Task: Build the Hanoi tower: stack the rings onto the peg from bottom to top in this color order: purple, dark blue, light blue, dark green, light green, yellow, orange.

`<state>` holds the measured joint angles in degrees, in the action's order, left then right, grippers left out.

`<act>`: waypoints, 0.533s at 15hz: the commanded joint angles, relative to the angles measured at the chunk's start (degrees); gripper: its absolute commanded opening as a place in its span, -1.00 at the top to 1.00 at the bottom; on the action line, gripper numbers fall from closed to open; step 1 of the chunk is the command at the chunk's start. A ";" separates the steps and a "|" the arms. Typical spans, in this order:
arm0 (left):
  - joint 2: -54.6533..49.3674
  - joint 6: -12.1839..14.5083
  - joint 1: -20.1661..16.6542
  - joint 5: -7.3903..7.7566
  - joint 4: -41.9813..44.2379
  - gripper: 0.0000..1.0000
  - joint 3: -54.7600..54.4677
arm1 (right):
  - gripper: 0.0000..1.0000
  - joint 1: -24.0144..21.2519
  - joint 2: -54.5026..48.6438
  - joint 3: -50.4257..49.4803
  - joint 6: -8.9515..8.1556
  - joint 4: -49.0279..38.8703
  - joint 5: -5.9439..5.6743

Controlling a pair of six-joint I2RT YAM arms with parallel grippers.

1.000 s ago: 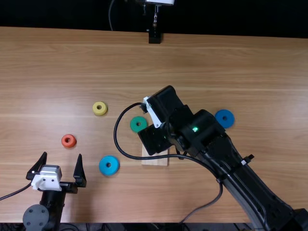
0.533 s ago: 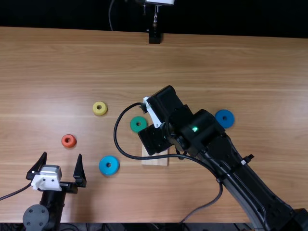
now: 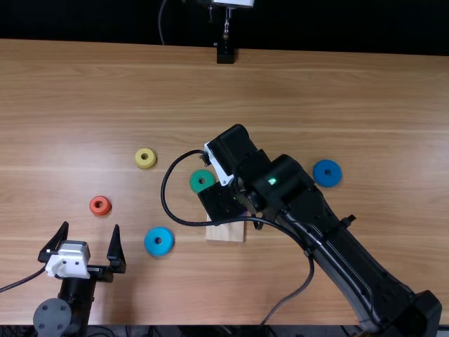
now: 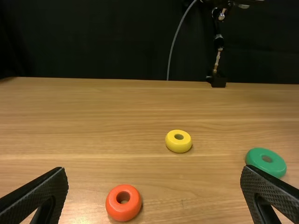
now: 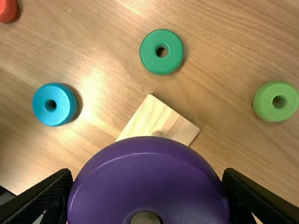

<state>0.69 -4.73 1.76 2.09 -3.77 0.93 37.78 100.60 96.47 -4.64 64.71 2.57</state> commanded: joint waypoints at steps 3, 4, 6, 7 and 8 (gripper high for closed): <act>-0.69 0.30 -0.35 0.44 -0.98 -1.00 -0.93 | -0.67 0.10 -0.05 1.44 -0.21 -0.20 -0.04; -0.69 0.30 -0.35 0.44 -0.98 -1.00 -0.93 | -0.88 0.10 -0.05 1.62 -0.21 -0.20 -0.04; -0.69 0.30 -0.35 0.44 -0.98 -1.00 -0.93 | -1.00 0.10 -0.05 1.71 -0.21 -0.20 -0.25; -0.69 0.30 -0.35 0.44 -0.98 -1.00 -0.93 | -1.00 0.10 -0.05 1.71 -0.21 -0.20 -0.25; -0.69 0.30 -0.35 0.44 -0.98 -1.00 -0.93 | -1.00 0.10 -0.05 1.71 -0.10 -0.20 -0.25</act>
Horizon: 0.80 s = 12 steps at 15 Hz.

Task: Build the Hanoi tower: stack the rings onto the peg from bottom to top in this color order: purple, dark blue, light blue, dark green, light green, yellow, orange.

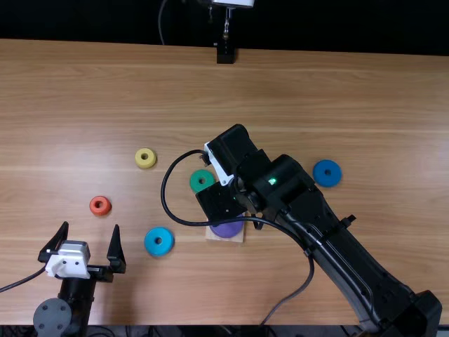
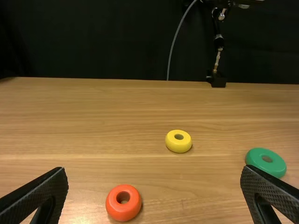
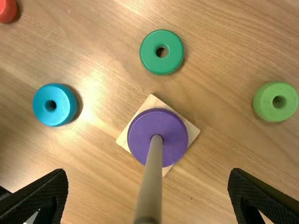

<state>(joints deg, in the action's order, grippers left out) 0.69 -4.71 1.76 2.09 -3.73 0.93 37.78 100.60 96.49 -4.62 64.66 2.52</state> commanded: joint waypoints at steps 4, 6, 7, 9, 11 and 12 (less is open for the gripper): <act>-0.69 0.28 -0.35 0.44 -1.02 -1.00 -0.93 | -1.00 -0.16 -0.05 1.95 -0.33 -4.27 -0.31; -0.69 0.28 -0.35 0.44 -1.02 -1.00 -0.93 | -1.00 -0.95 -0.05 1.33 -0.23 -9.13 -0.52; -0.69 0.18 -0.35 0.44 -1.02 -1.00 -0.93 | -1.00 -2.62 -0.14 1.16 0.19 -10.60 -0.63; -0.69 0.28 -0.35 0.44 -1.02 -1.00 -0.93 | -1.00 -7.98 -0.14 -0.34 0.51 -12.92 -0.63; -0.69 0.28 -0.35 0.44 -1.02 -1.00 -0.93 | -1.00 -13.35 -0.23 -3.94 0.51 -19.36 -0.63; -0.69 0.28 -0.35 0.44 -1.02 -1.00 -0.93 | -1.00 -15.46 -0.23 -6.05 0.51 -22.94 -0.63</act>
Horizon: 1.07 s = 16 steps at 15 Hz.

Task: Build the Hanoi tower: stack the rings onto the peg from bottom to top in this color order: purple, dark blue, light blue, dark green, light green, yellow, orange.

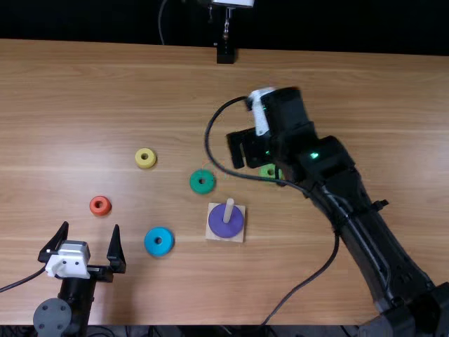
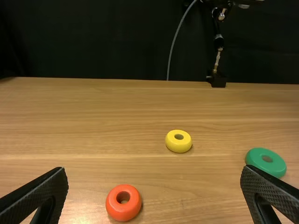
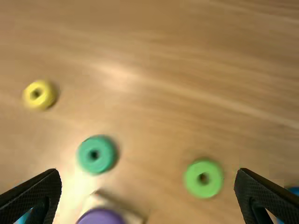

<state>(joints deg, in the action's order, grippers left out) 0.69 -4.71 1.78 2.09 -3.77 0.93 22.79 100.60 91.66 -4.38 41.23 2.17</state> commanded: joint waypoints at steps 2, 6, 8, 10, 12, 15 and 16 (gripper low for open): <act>-0.69 0.18 -0.38 0.44 -0.98 -1.00 -0.93 | -1.00 -4.68 -0.23 -5.44 0.48 -3.84 -0.28; -0.69 0.28 -0.38 0.44 -0.98 -1.00 -0.93 | -1.00 -12.68 -0.31 -13.08 0.48 -10.48 0.04; -0.69 0.28 -0.38 0.44 -0.98 -1.00 -0.93 | -1.00 -15.75 -0.14 -14.93 0.48 -11.32 0.04; -0.69 0.28 -0.38 0.44 -0.98 -1.00 -0.93 | -1.00 -17.69 1.01 -15.54 0.48 -11.32 0.04; -0.69 0.18 -0.38 0.44 -0.98 -1.00 -0.93 | -1.00 -18.13 3.99 -15.28 0.37 -11.22 -0.17; -0.69 0.28 -0.38 0.44 -0.98 -1.00 -0.93 | -1.00 -19.80 7.68 -15.37 0.37 -10.90 -1.33; -0.69 0.18 -0.38 0.44 -0.98 -1.00 -0.93 | -1.00 -20.32 8.39 -15.37 0.37 -10.90 -2.28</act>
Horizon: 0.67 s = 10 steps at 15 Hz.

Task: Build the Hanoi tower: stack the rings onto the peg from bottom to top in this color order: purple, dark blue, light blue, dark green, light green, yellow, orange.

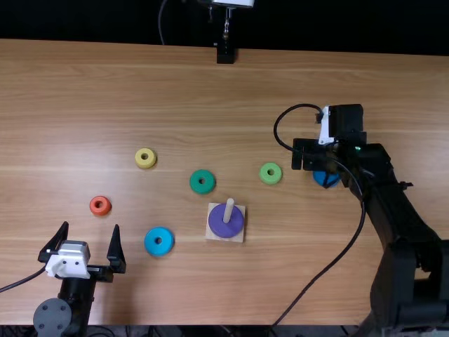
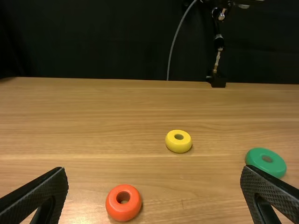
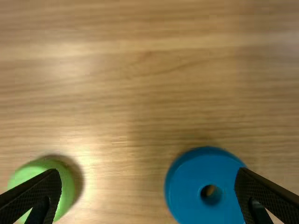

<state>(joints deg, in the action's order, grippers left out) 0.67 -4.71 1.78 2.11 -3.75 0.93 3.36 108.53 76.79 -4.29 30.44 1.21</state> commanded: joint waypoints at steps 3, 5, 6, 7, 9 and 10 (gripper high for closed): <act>-0.67 0.28 -0.38 0.42 -1.00 -1.00 -0.93 | -1.00 -3.27 2.83 -0.59 0.71 -0.10 -3.74; -0.67 0.28 -0.38 0.42 -1.00 -1.00 -0.93 | -1.00 -4.32 3.09 -0.77 1.66 0.21 -3.85; -0.67 0.28 -0.38 0.42 -1.00 -1.00 -0.93 | -1.00 -4.50 3.09 -0.77 1.66 0.32 -3.85; -0.67 0.28 -0.38 0.42 -1.00 -1.00 -0.93 | -1.00 -4.94 3.09 -0.86 1.66 0.42 -3.85; -0.67 0.28 -0.38 0.42 -1.00 -1.00 -0.93 | -1.00 -5.02 3.27 -0.94 1.66 0.63 -3.74; -0.67 0.28 -0.38 0.42 -1.00 -1.00 -0.93 | -1.00 -5.02 3.79 -0.94 1.66 2.11 -3.74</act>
<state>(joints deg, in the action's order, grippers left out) 0.69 -4.73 1.78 2.09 -3.73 0.93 -0.91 110.74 76.77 -2.87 32.71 -2.13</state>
